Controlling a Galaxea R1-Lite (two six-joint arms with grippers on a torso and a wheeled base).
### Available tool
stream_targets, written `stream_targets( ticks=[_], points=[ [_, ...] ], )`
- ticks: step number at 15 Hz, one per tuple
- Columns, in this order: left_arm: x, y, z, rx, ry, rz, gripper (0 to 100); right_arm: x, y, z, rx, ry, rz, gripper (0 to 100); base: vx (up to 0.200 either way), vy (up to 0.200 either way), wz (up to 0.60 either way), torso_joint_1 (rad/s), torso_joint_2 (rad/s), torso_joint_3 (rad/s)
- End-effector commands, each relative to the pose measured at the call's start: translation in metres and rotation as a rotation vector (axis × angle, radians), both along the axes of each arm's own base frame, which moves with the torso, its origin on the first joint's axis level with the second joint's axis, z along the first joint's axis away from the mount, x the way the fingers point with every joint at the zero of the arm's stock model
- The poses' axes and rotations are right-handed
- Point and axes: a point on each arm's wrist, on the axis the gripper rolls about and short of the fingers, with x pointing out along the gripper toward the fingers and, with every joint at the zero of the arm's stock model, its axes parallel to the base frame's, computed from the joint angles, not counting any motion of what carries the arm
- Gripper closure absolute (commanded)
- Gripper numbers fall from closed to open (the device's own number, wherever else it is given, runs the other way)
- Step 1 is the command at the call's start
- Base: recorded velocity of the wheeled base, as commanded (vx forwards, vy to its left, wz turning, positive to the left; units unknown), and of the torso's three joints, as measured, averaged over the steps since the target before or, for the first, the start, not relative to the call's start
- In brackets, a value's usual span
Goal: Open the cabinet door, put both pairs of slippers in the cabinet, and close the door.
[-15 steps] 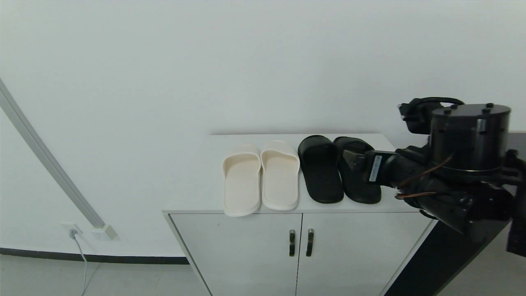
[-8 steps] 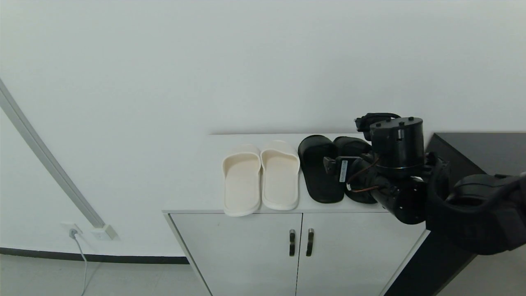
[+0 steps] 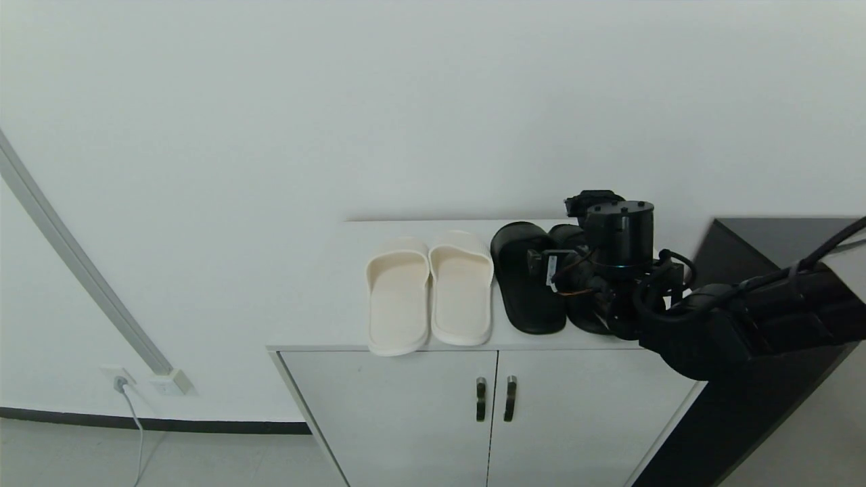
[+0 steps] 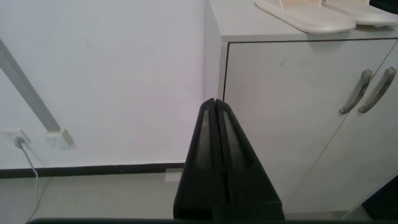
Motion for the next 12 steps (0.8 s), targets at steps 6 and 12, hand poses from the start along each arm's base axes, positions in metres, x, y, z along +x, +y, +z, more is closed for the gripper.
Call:
stream_targets(
  ticks=[6, 12],
  points=[
    [0.000, 0.000, 0.000, -0.001, -0.001, 0.001, 100, 0.021, 0.007, -0.013, -0.015, 0.004, -0.012, 100, 0.000, 0.000, 0.00, 0.000, 0.00, 0.000],
    [0.000, 0.000, 0.000, -0.004, -0.001, 0.001, 100, 0.014, 0.003, 0.007, -0.018, -0.038, -0.013, 100, 0.000, 0.000, 0.00, 0.000, 0.00, 0.000]
  ],
)
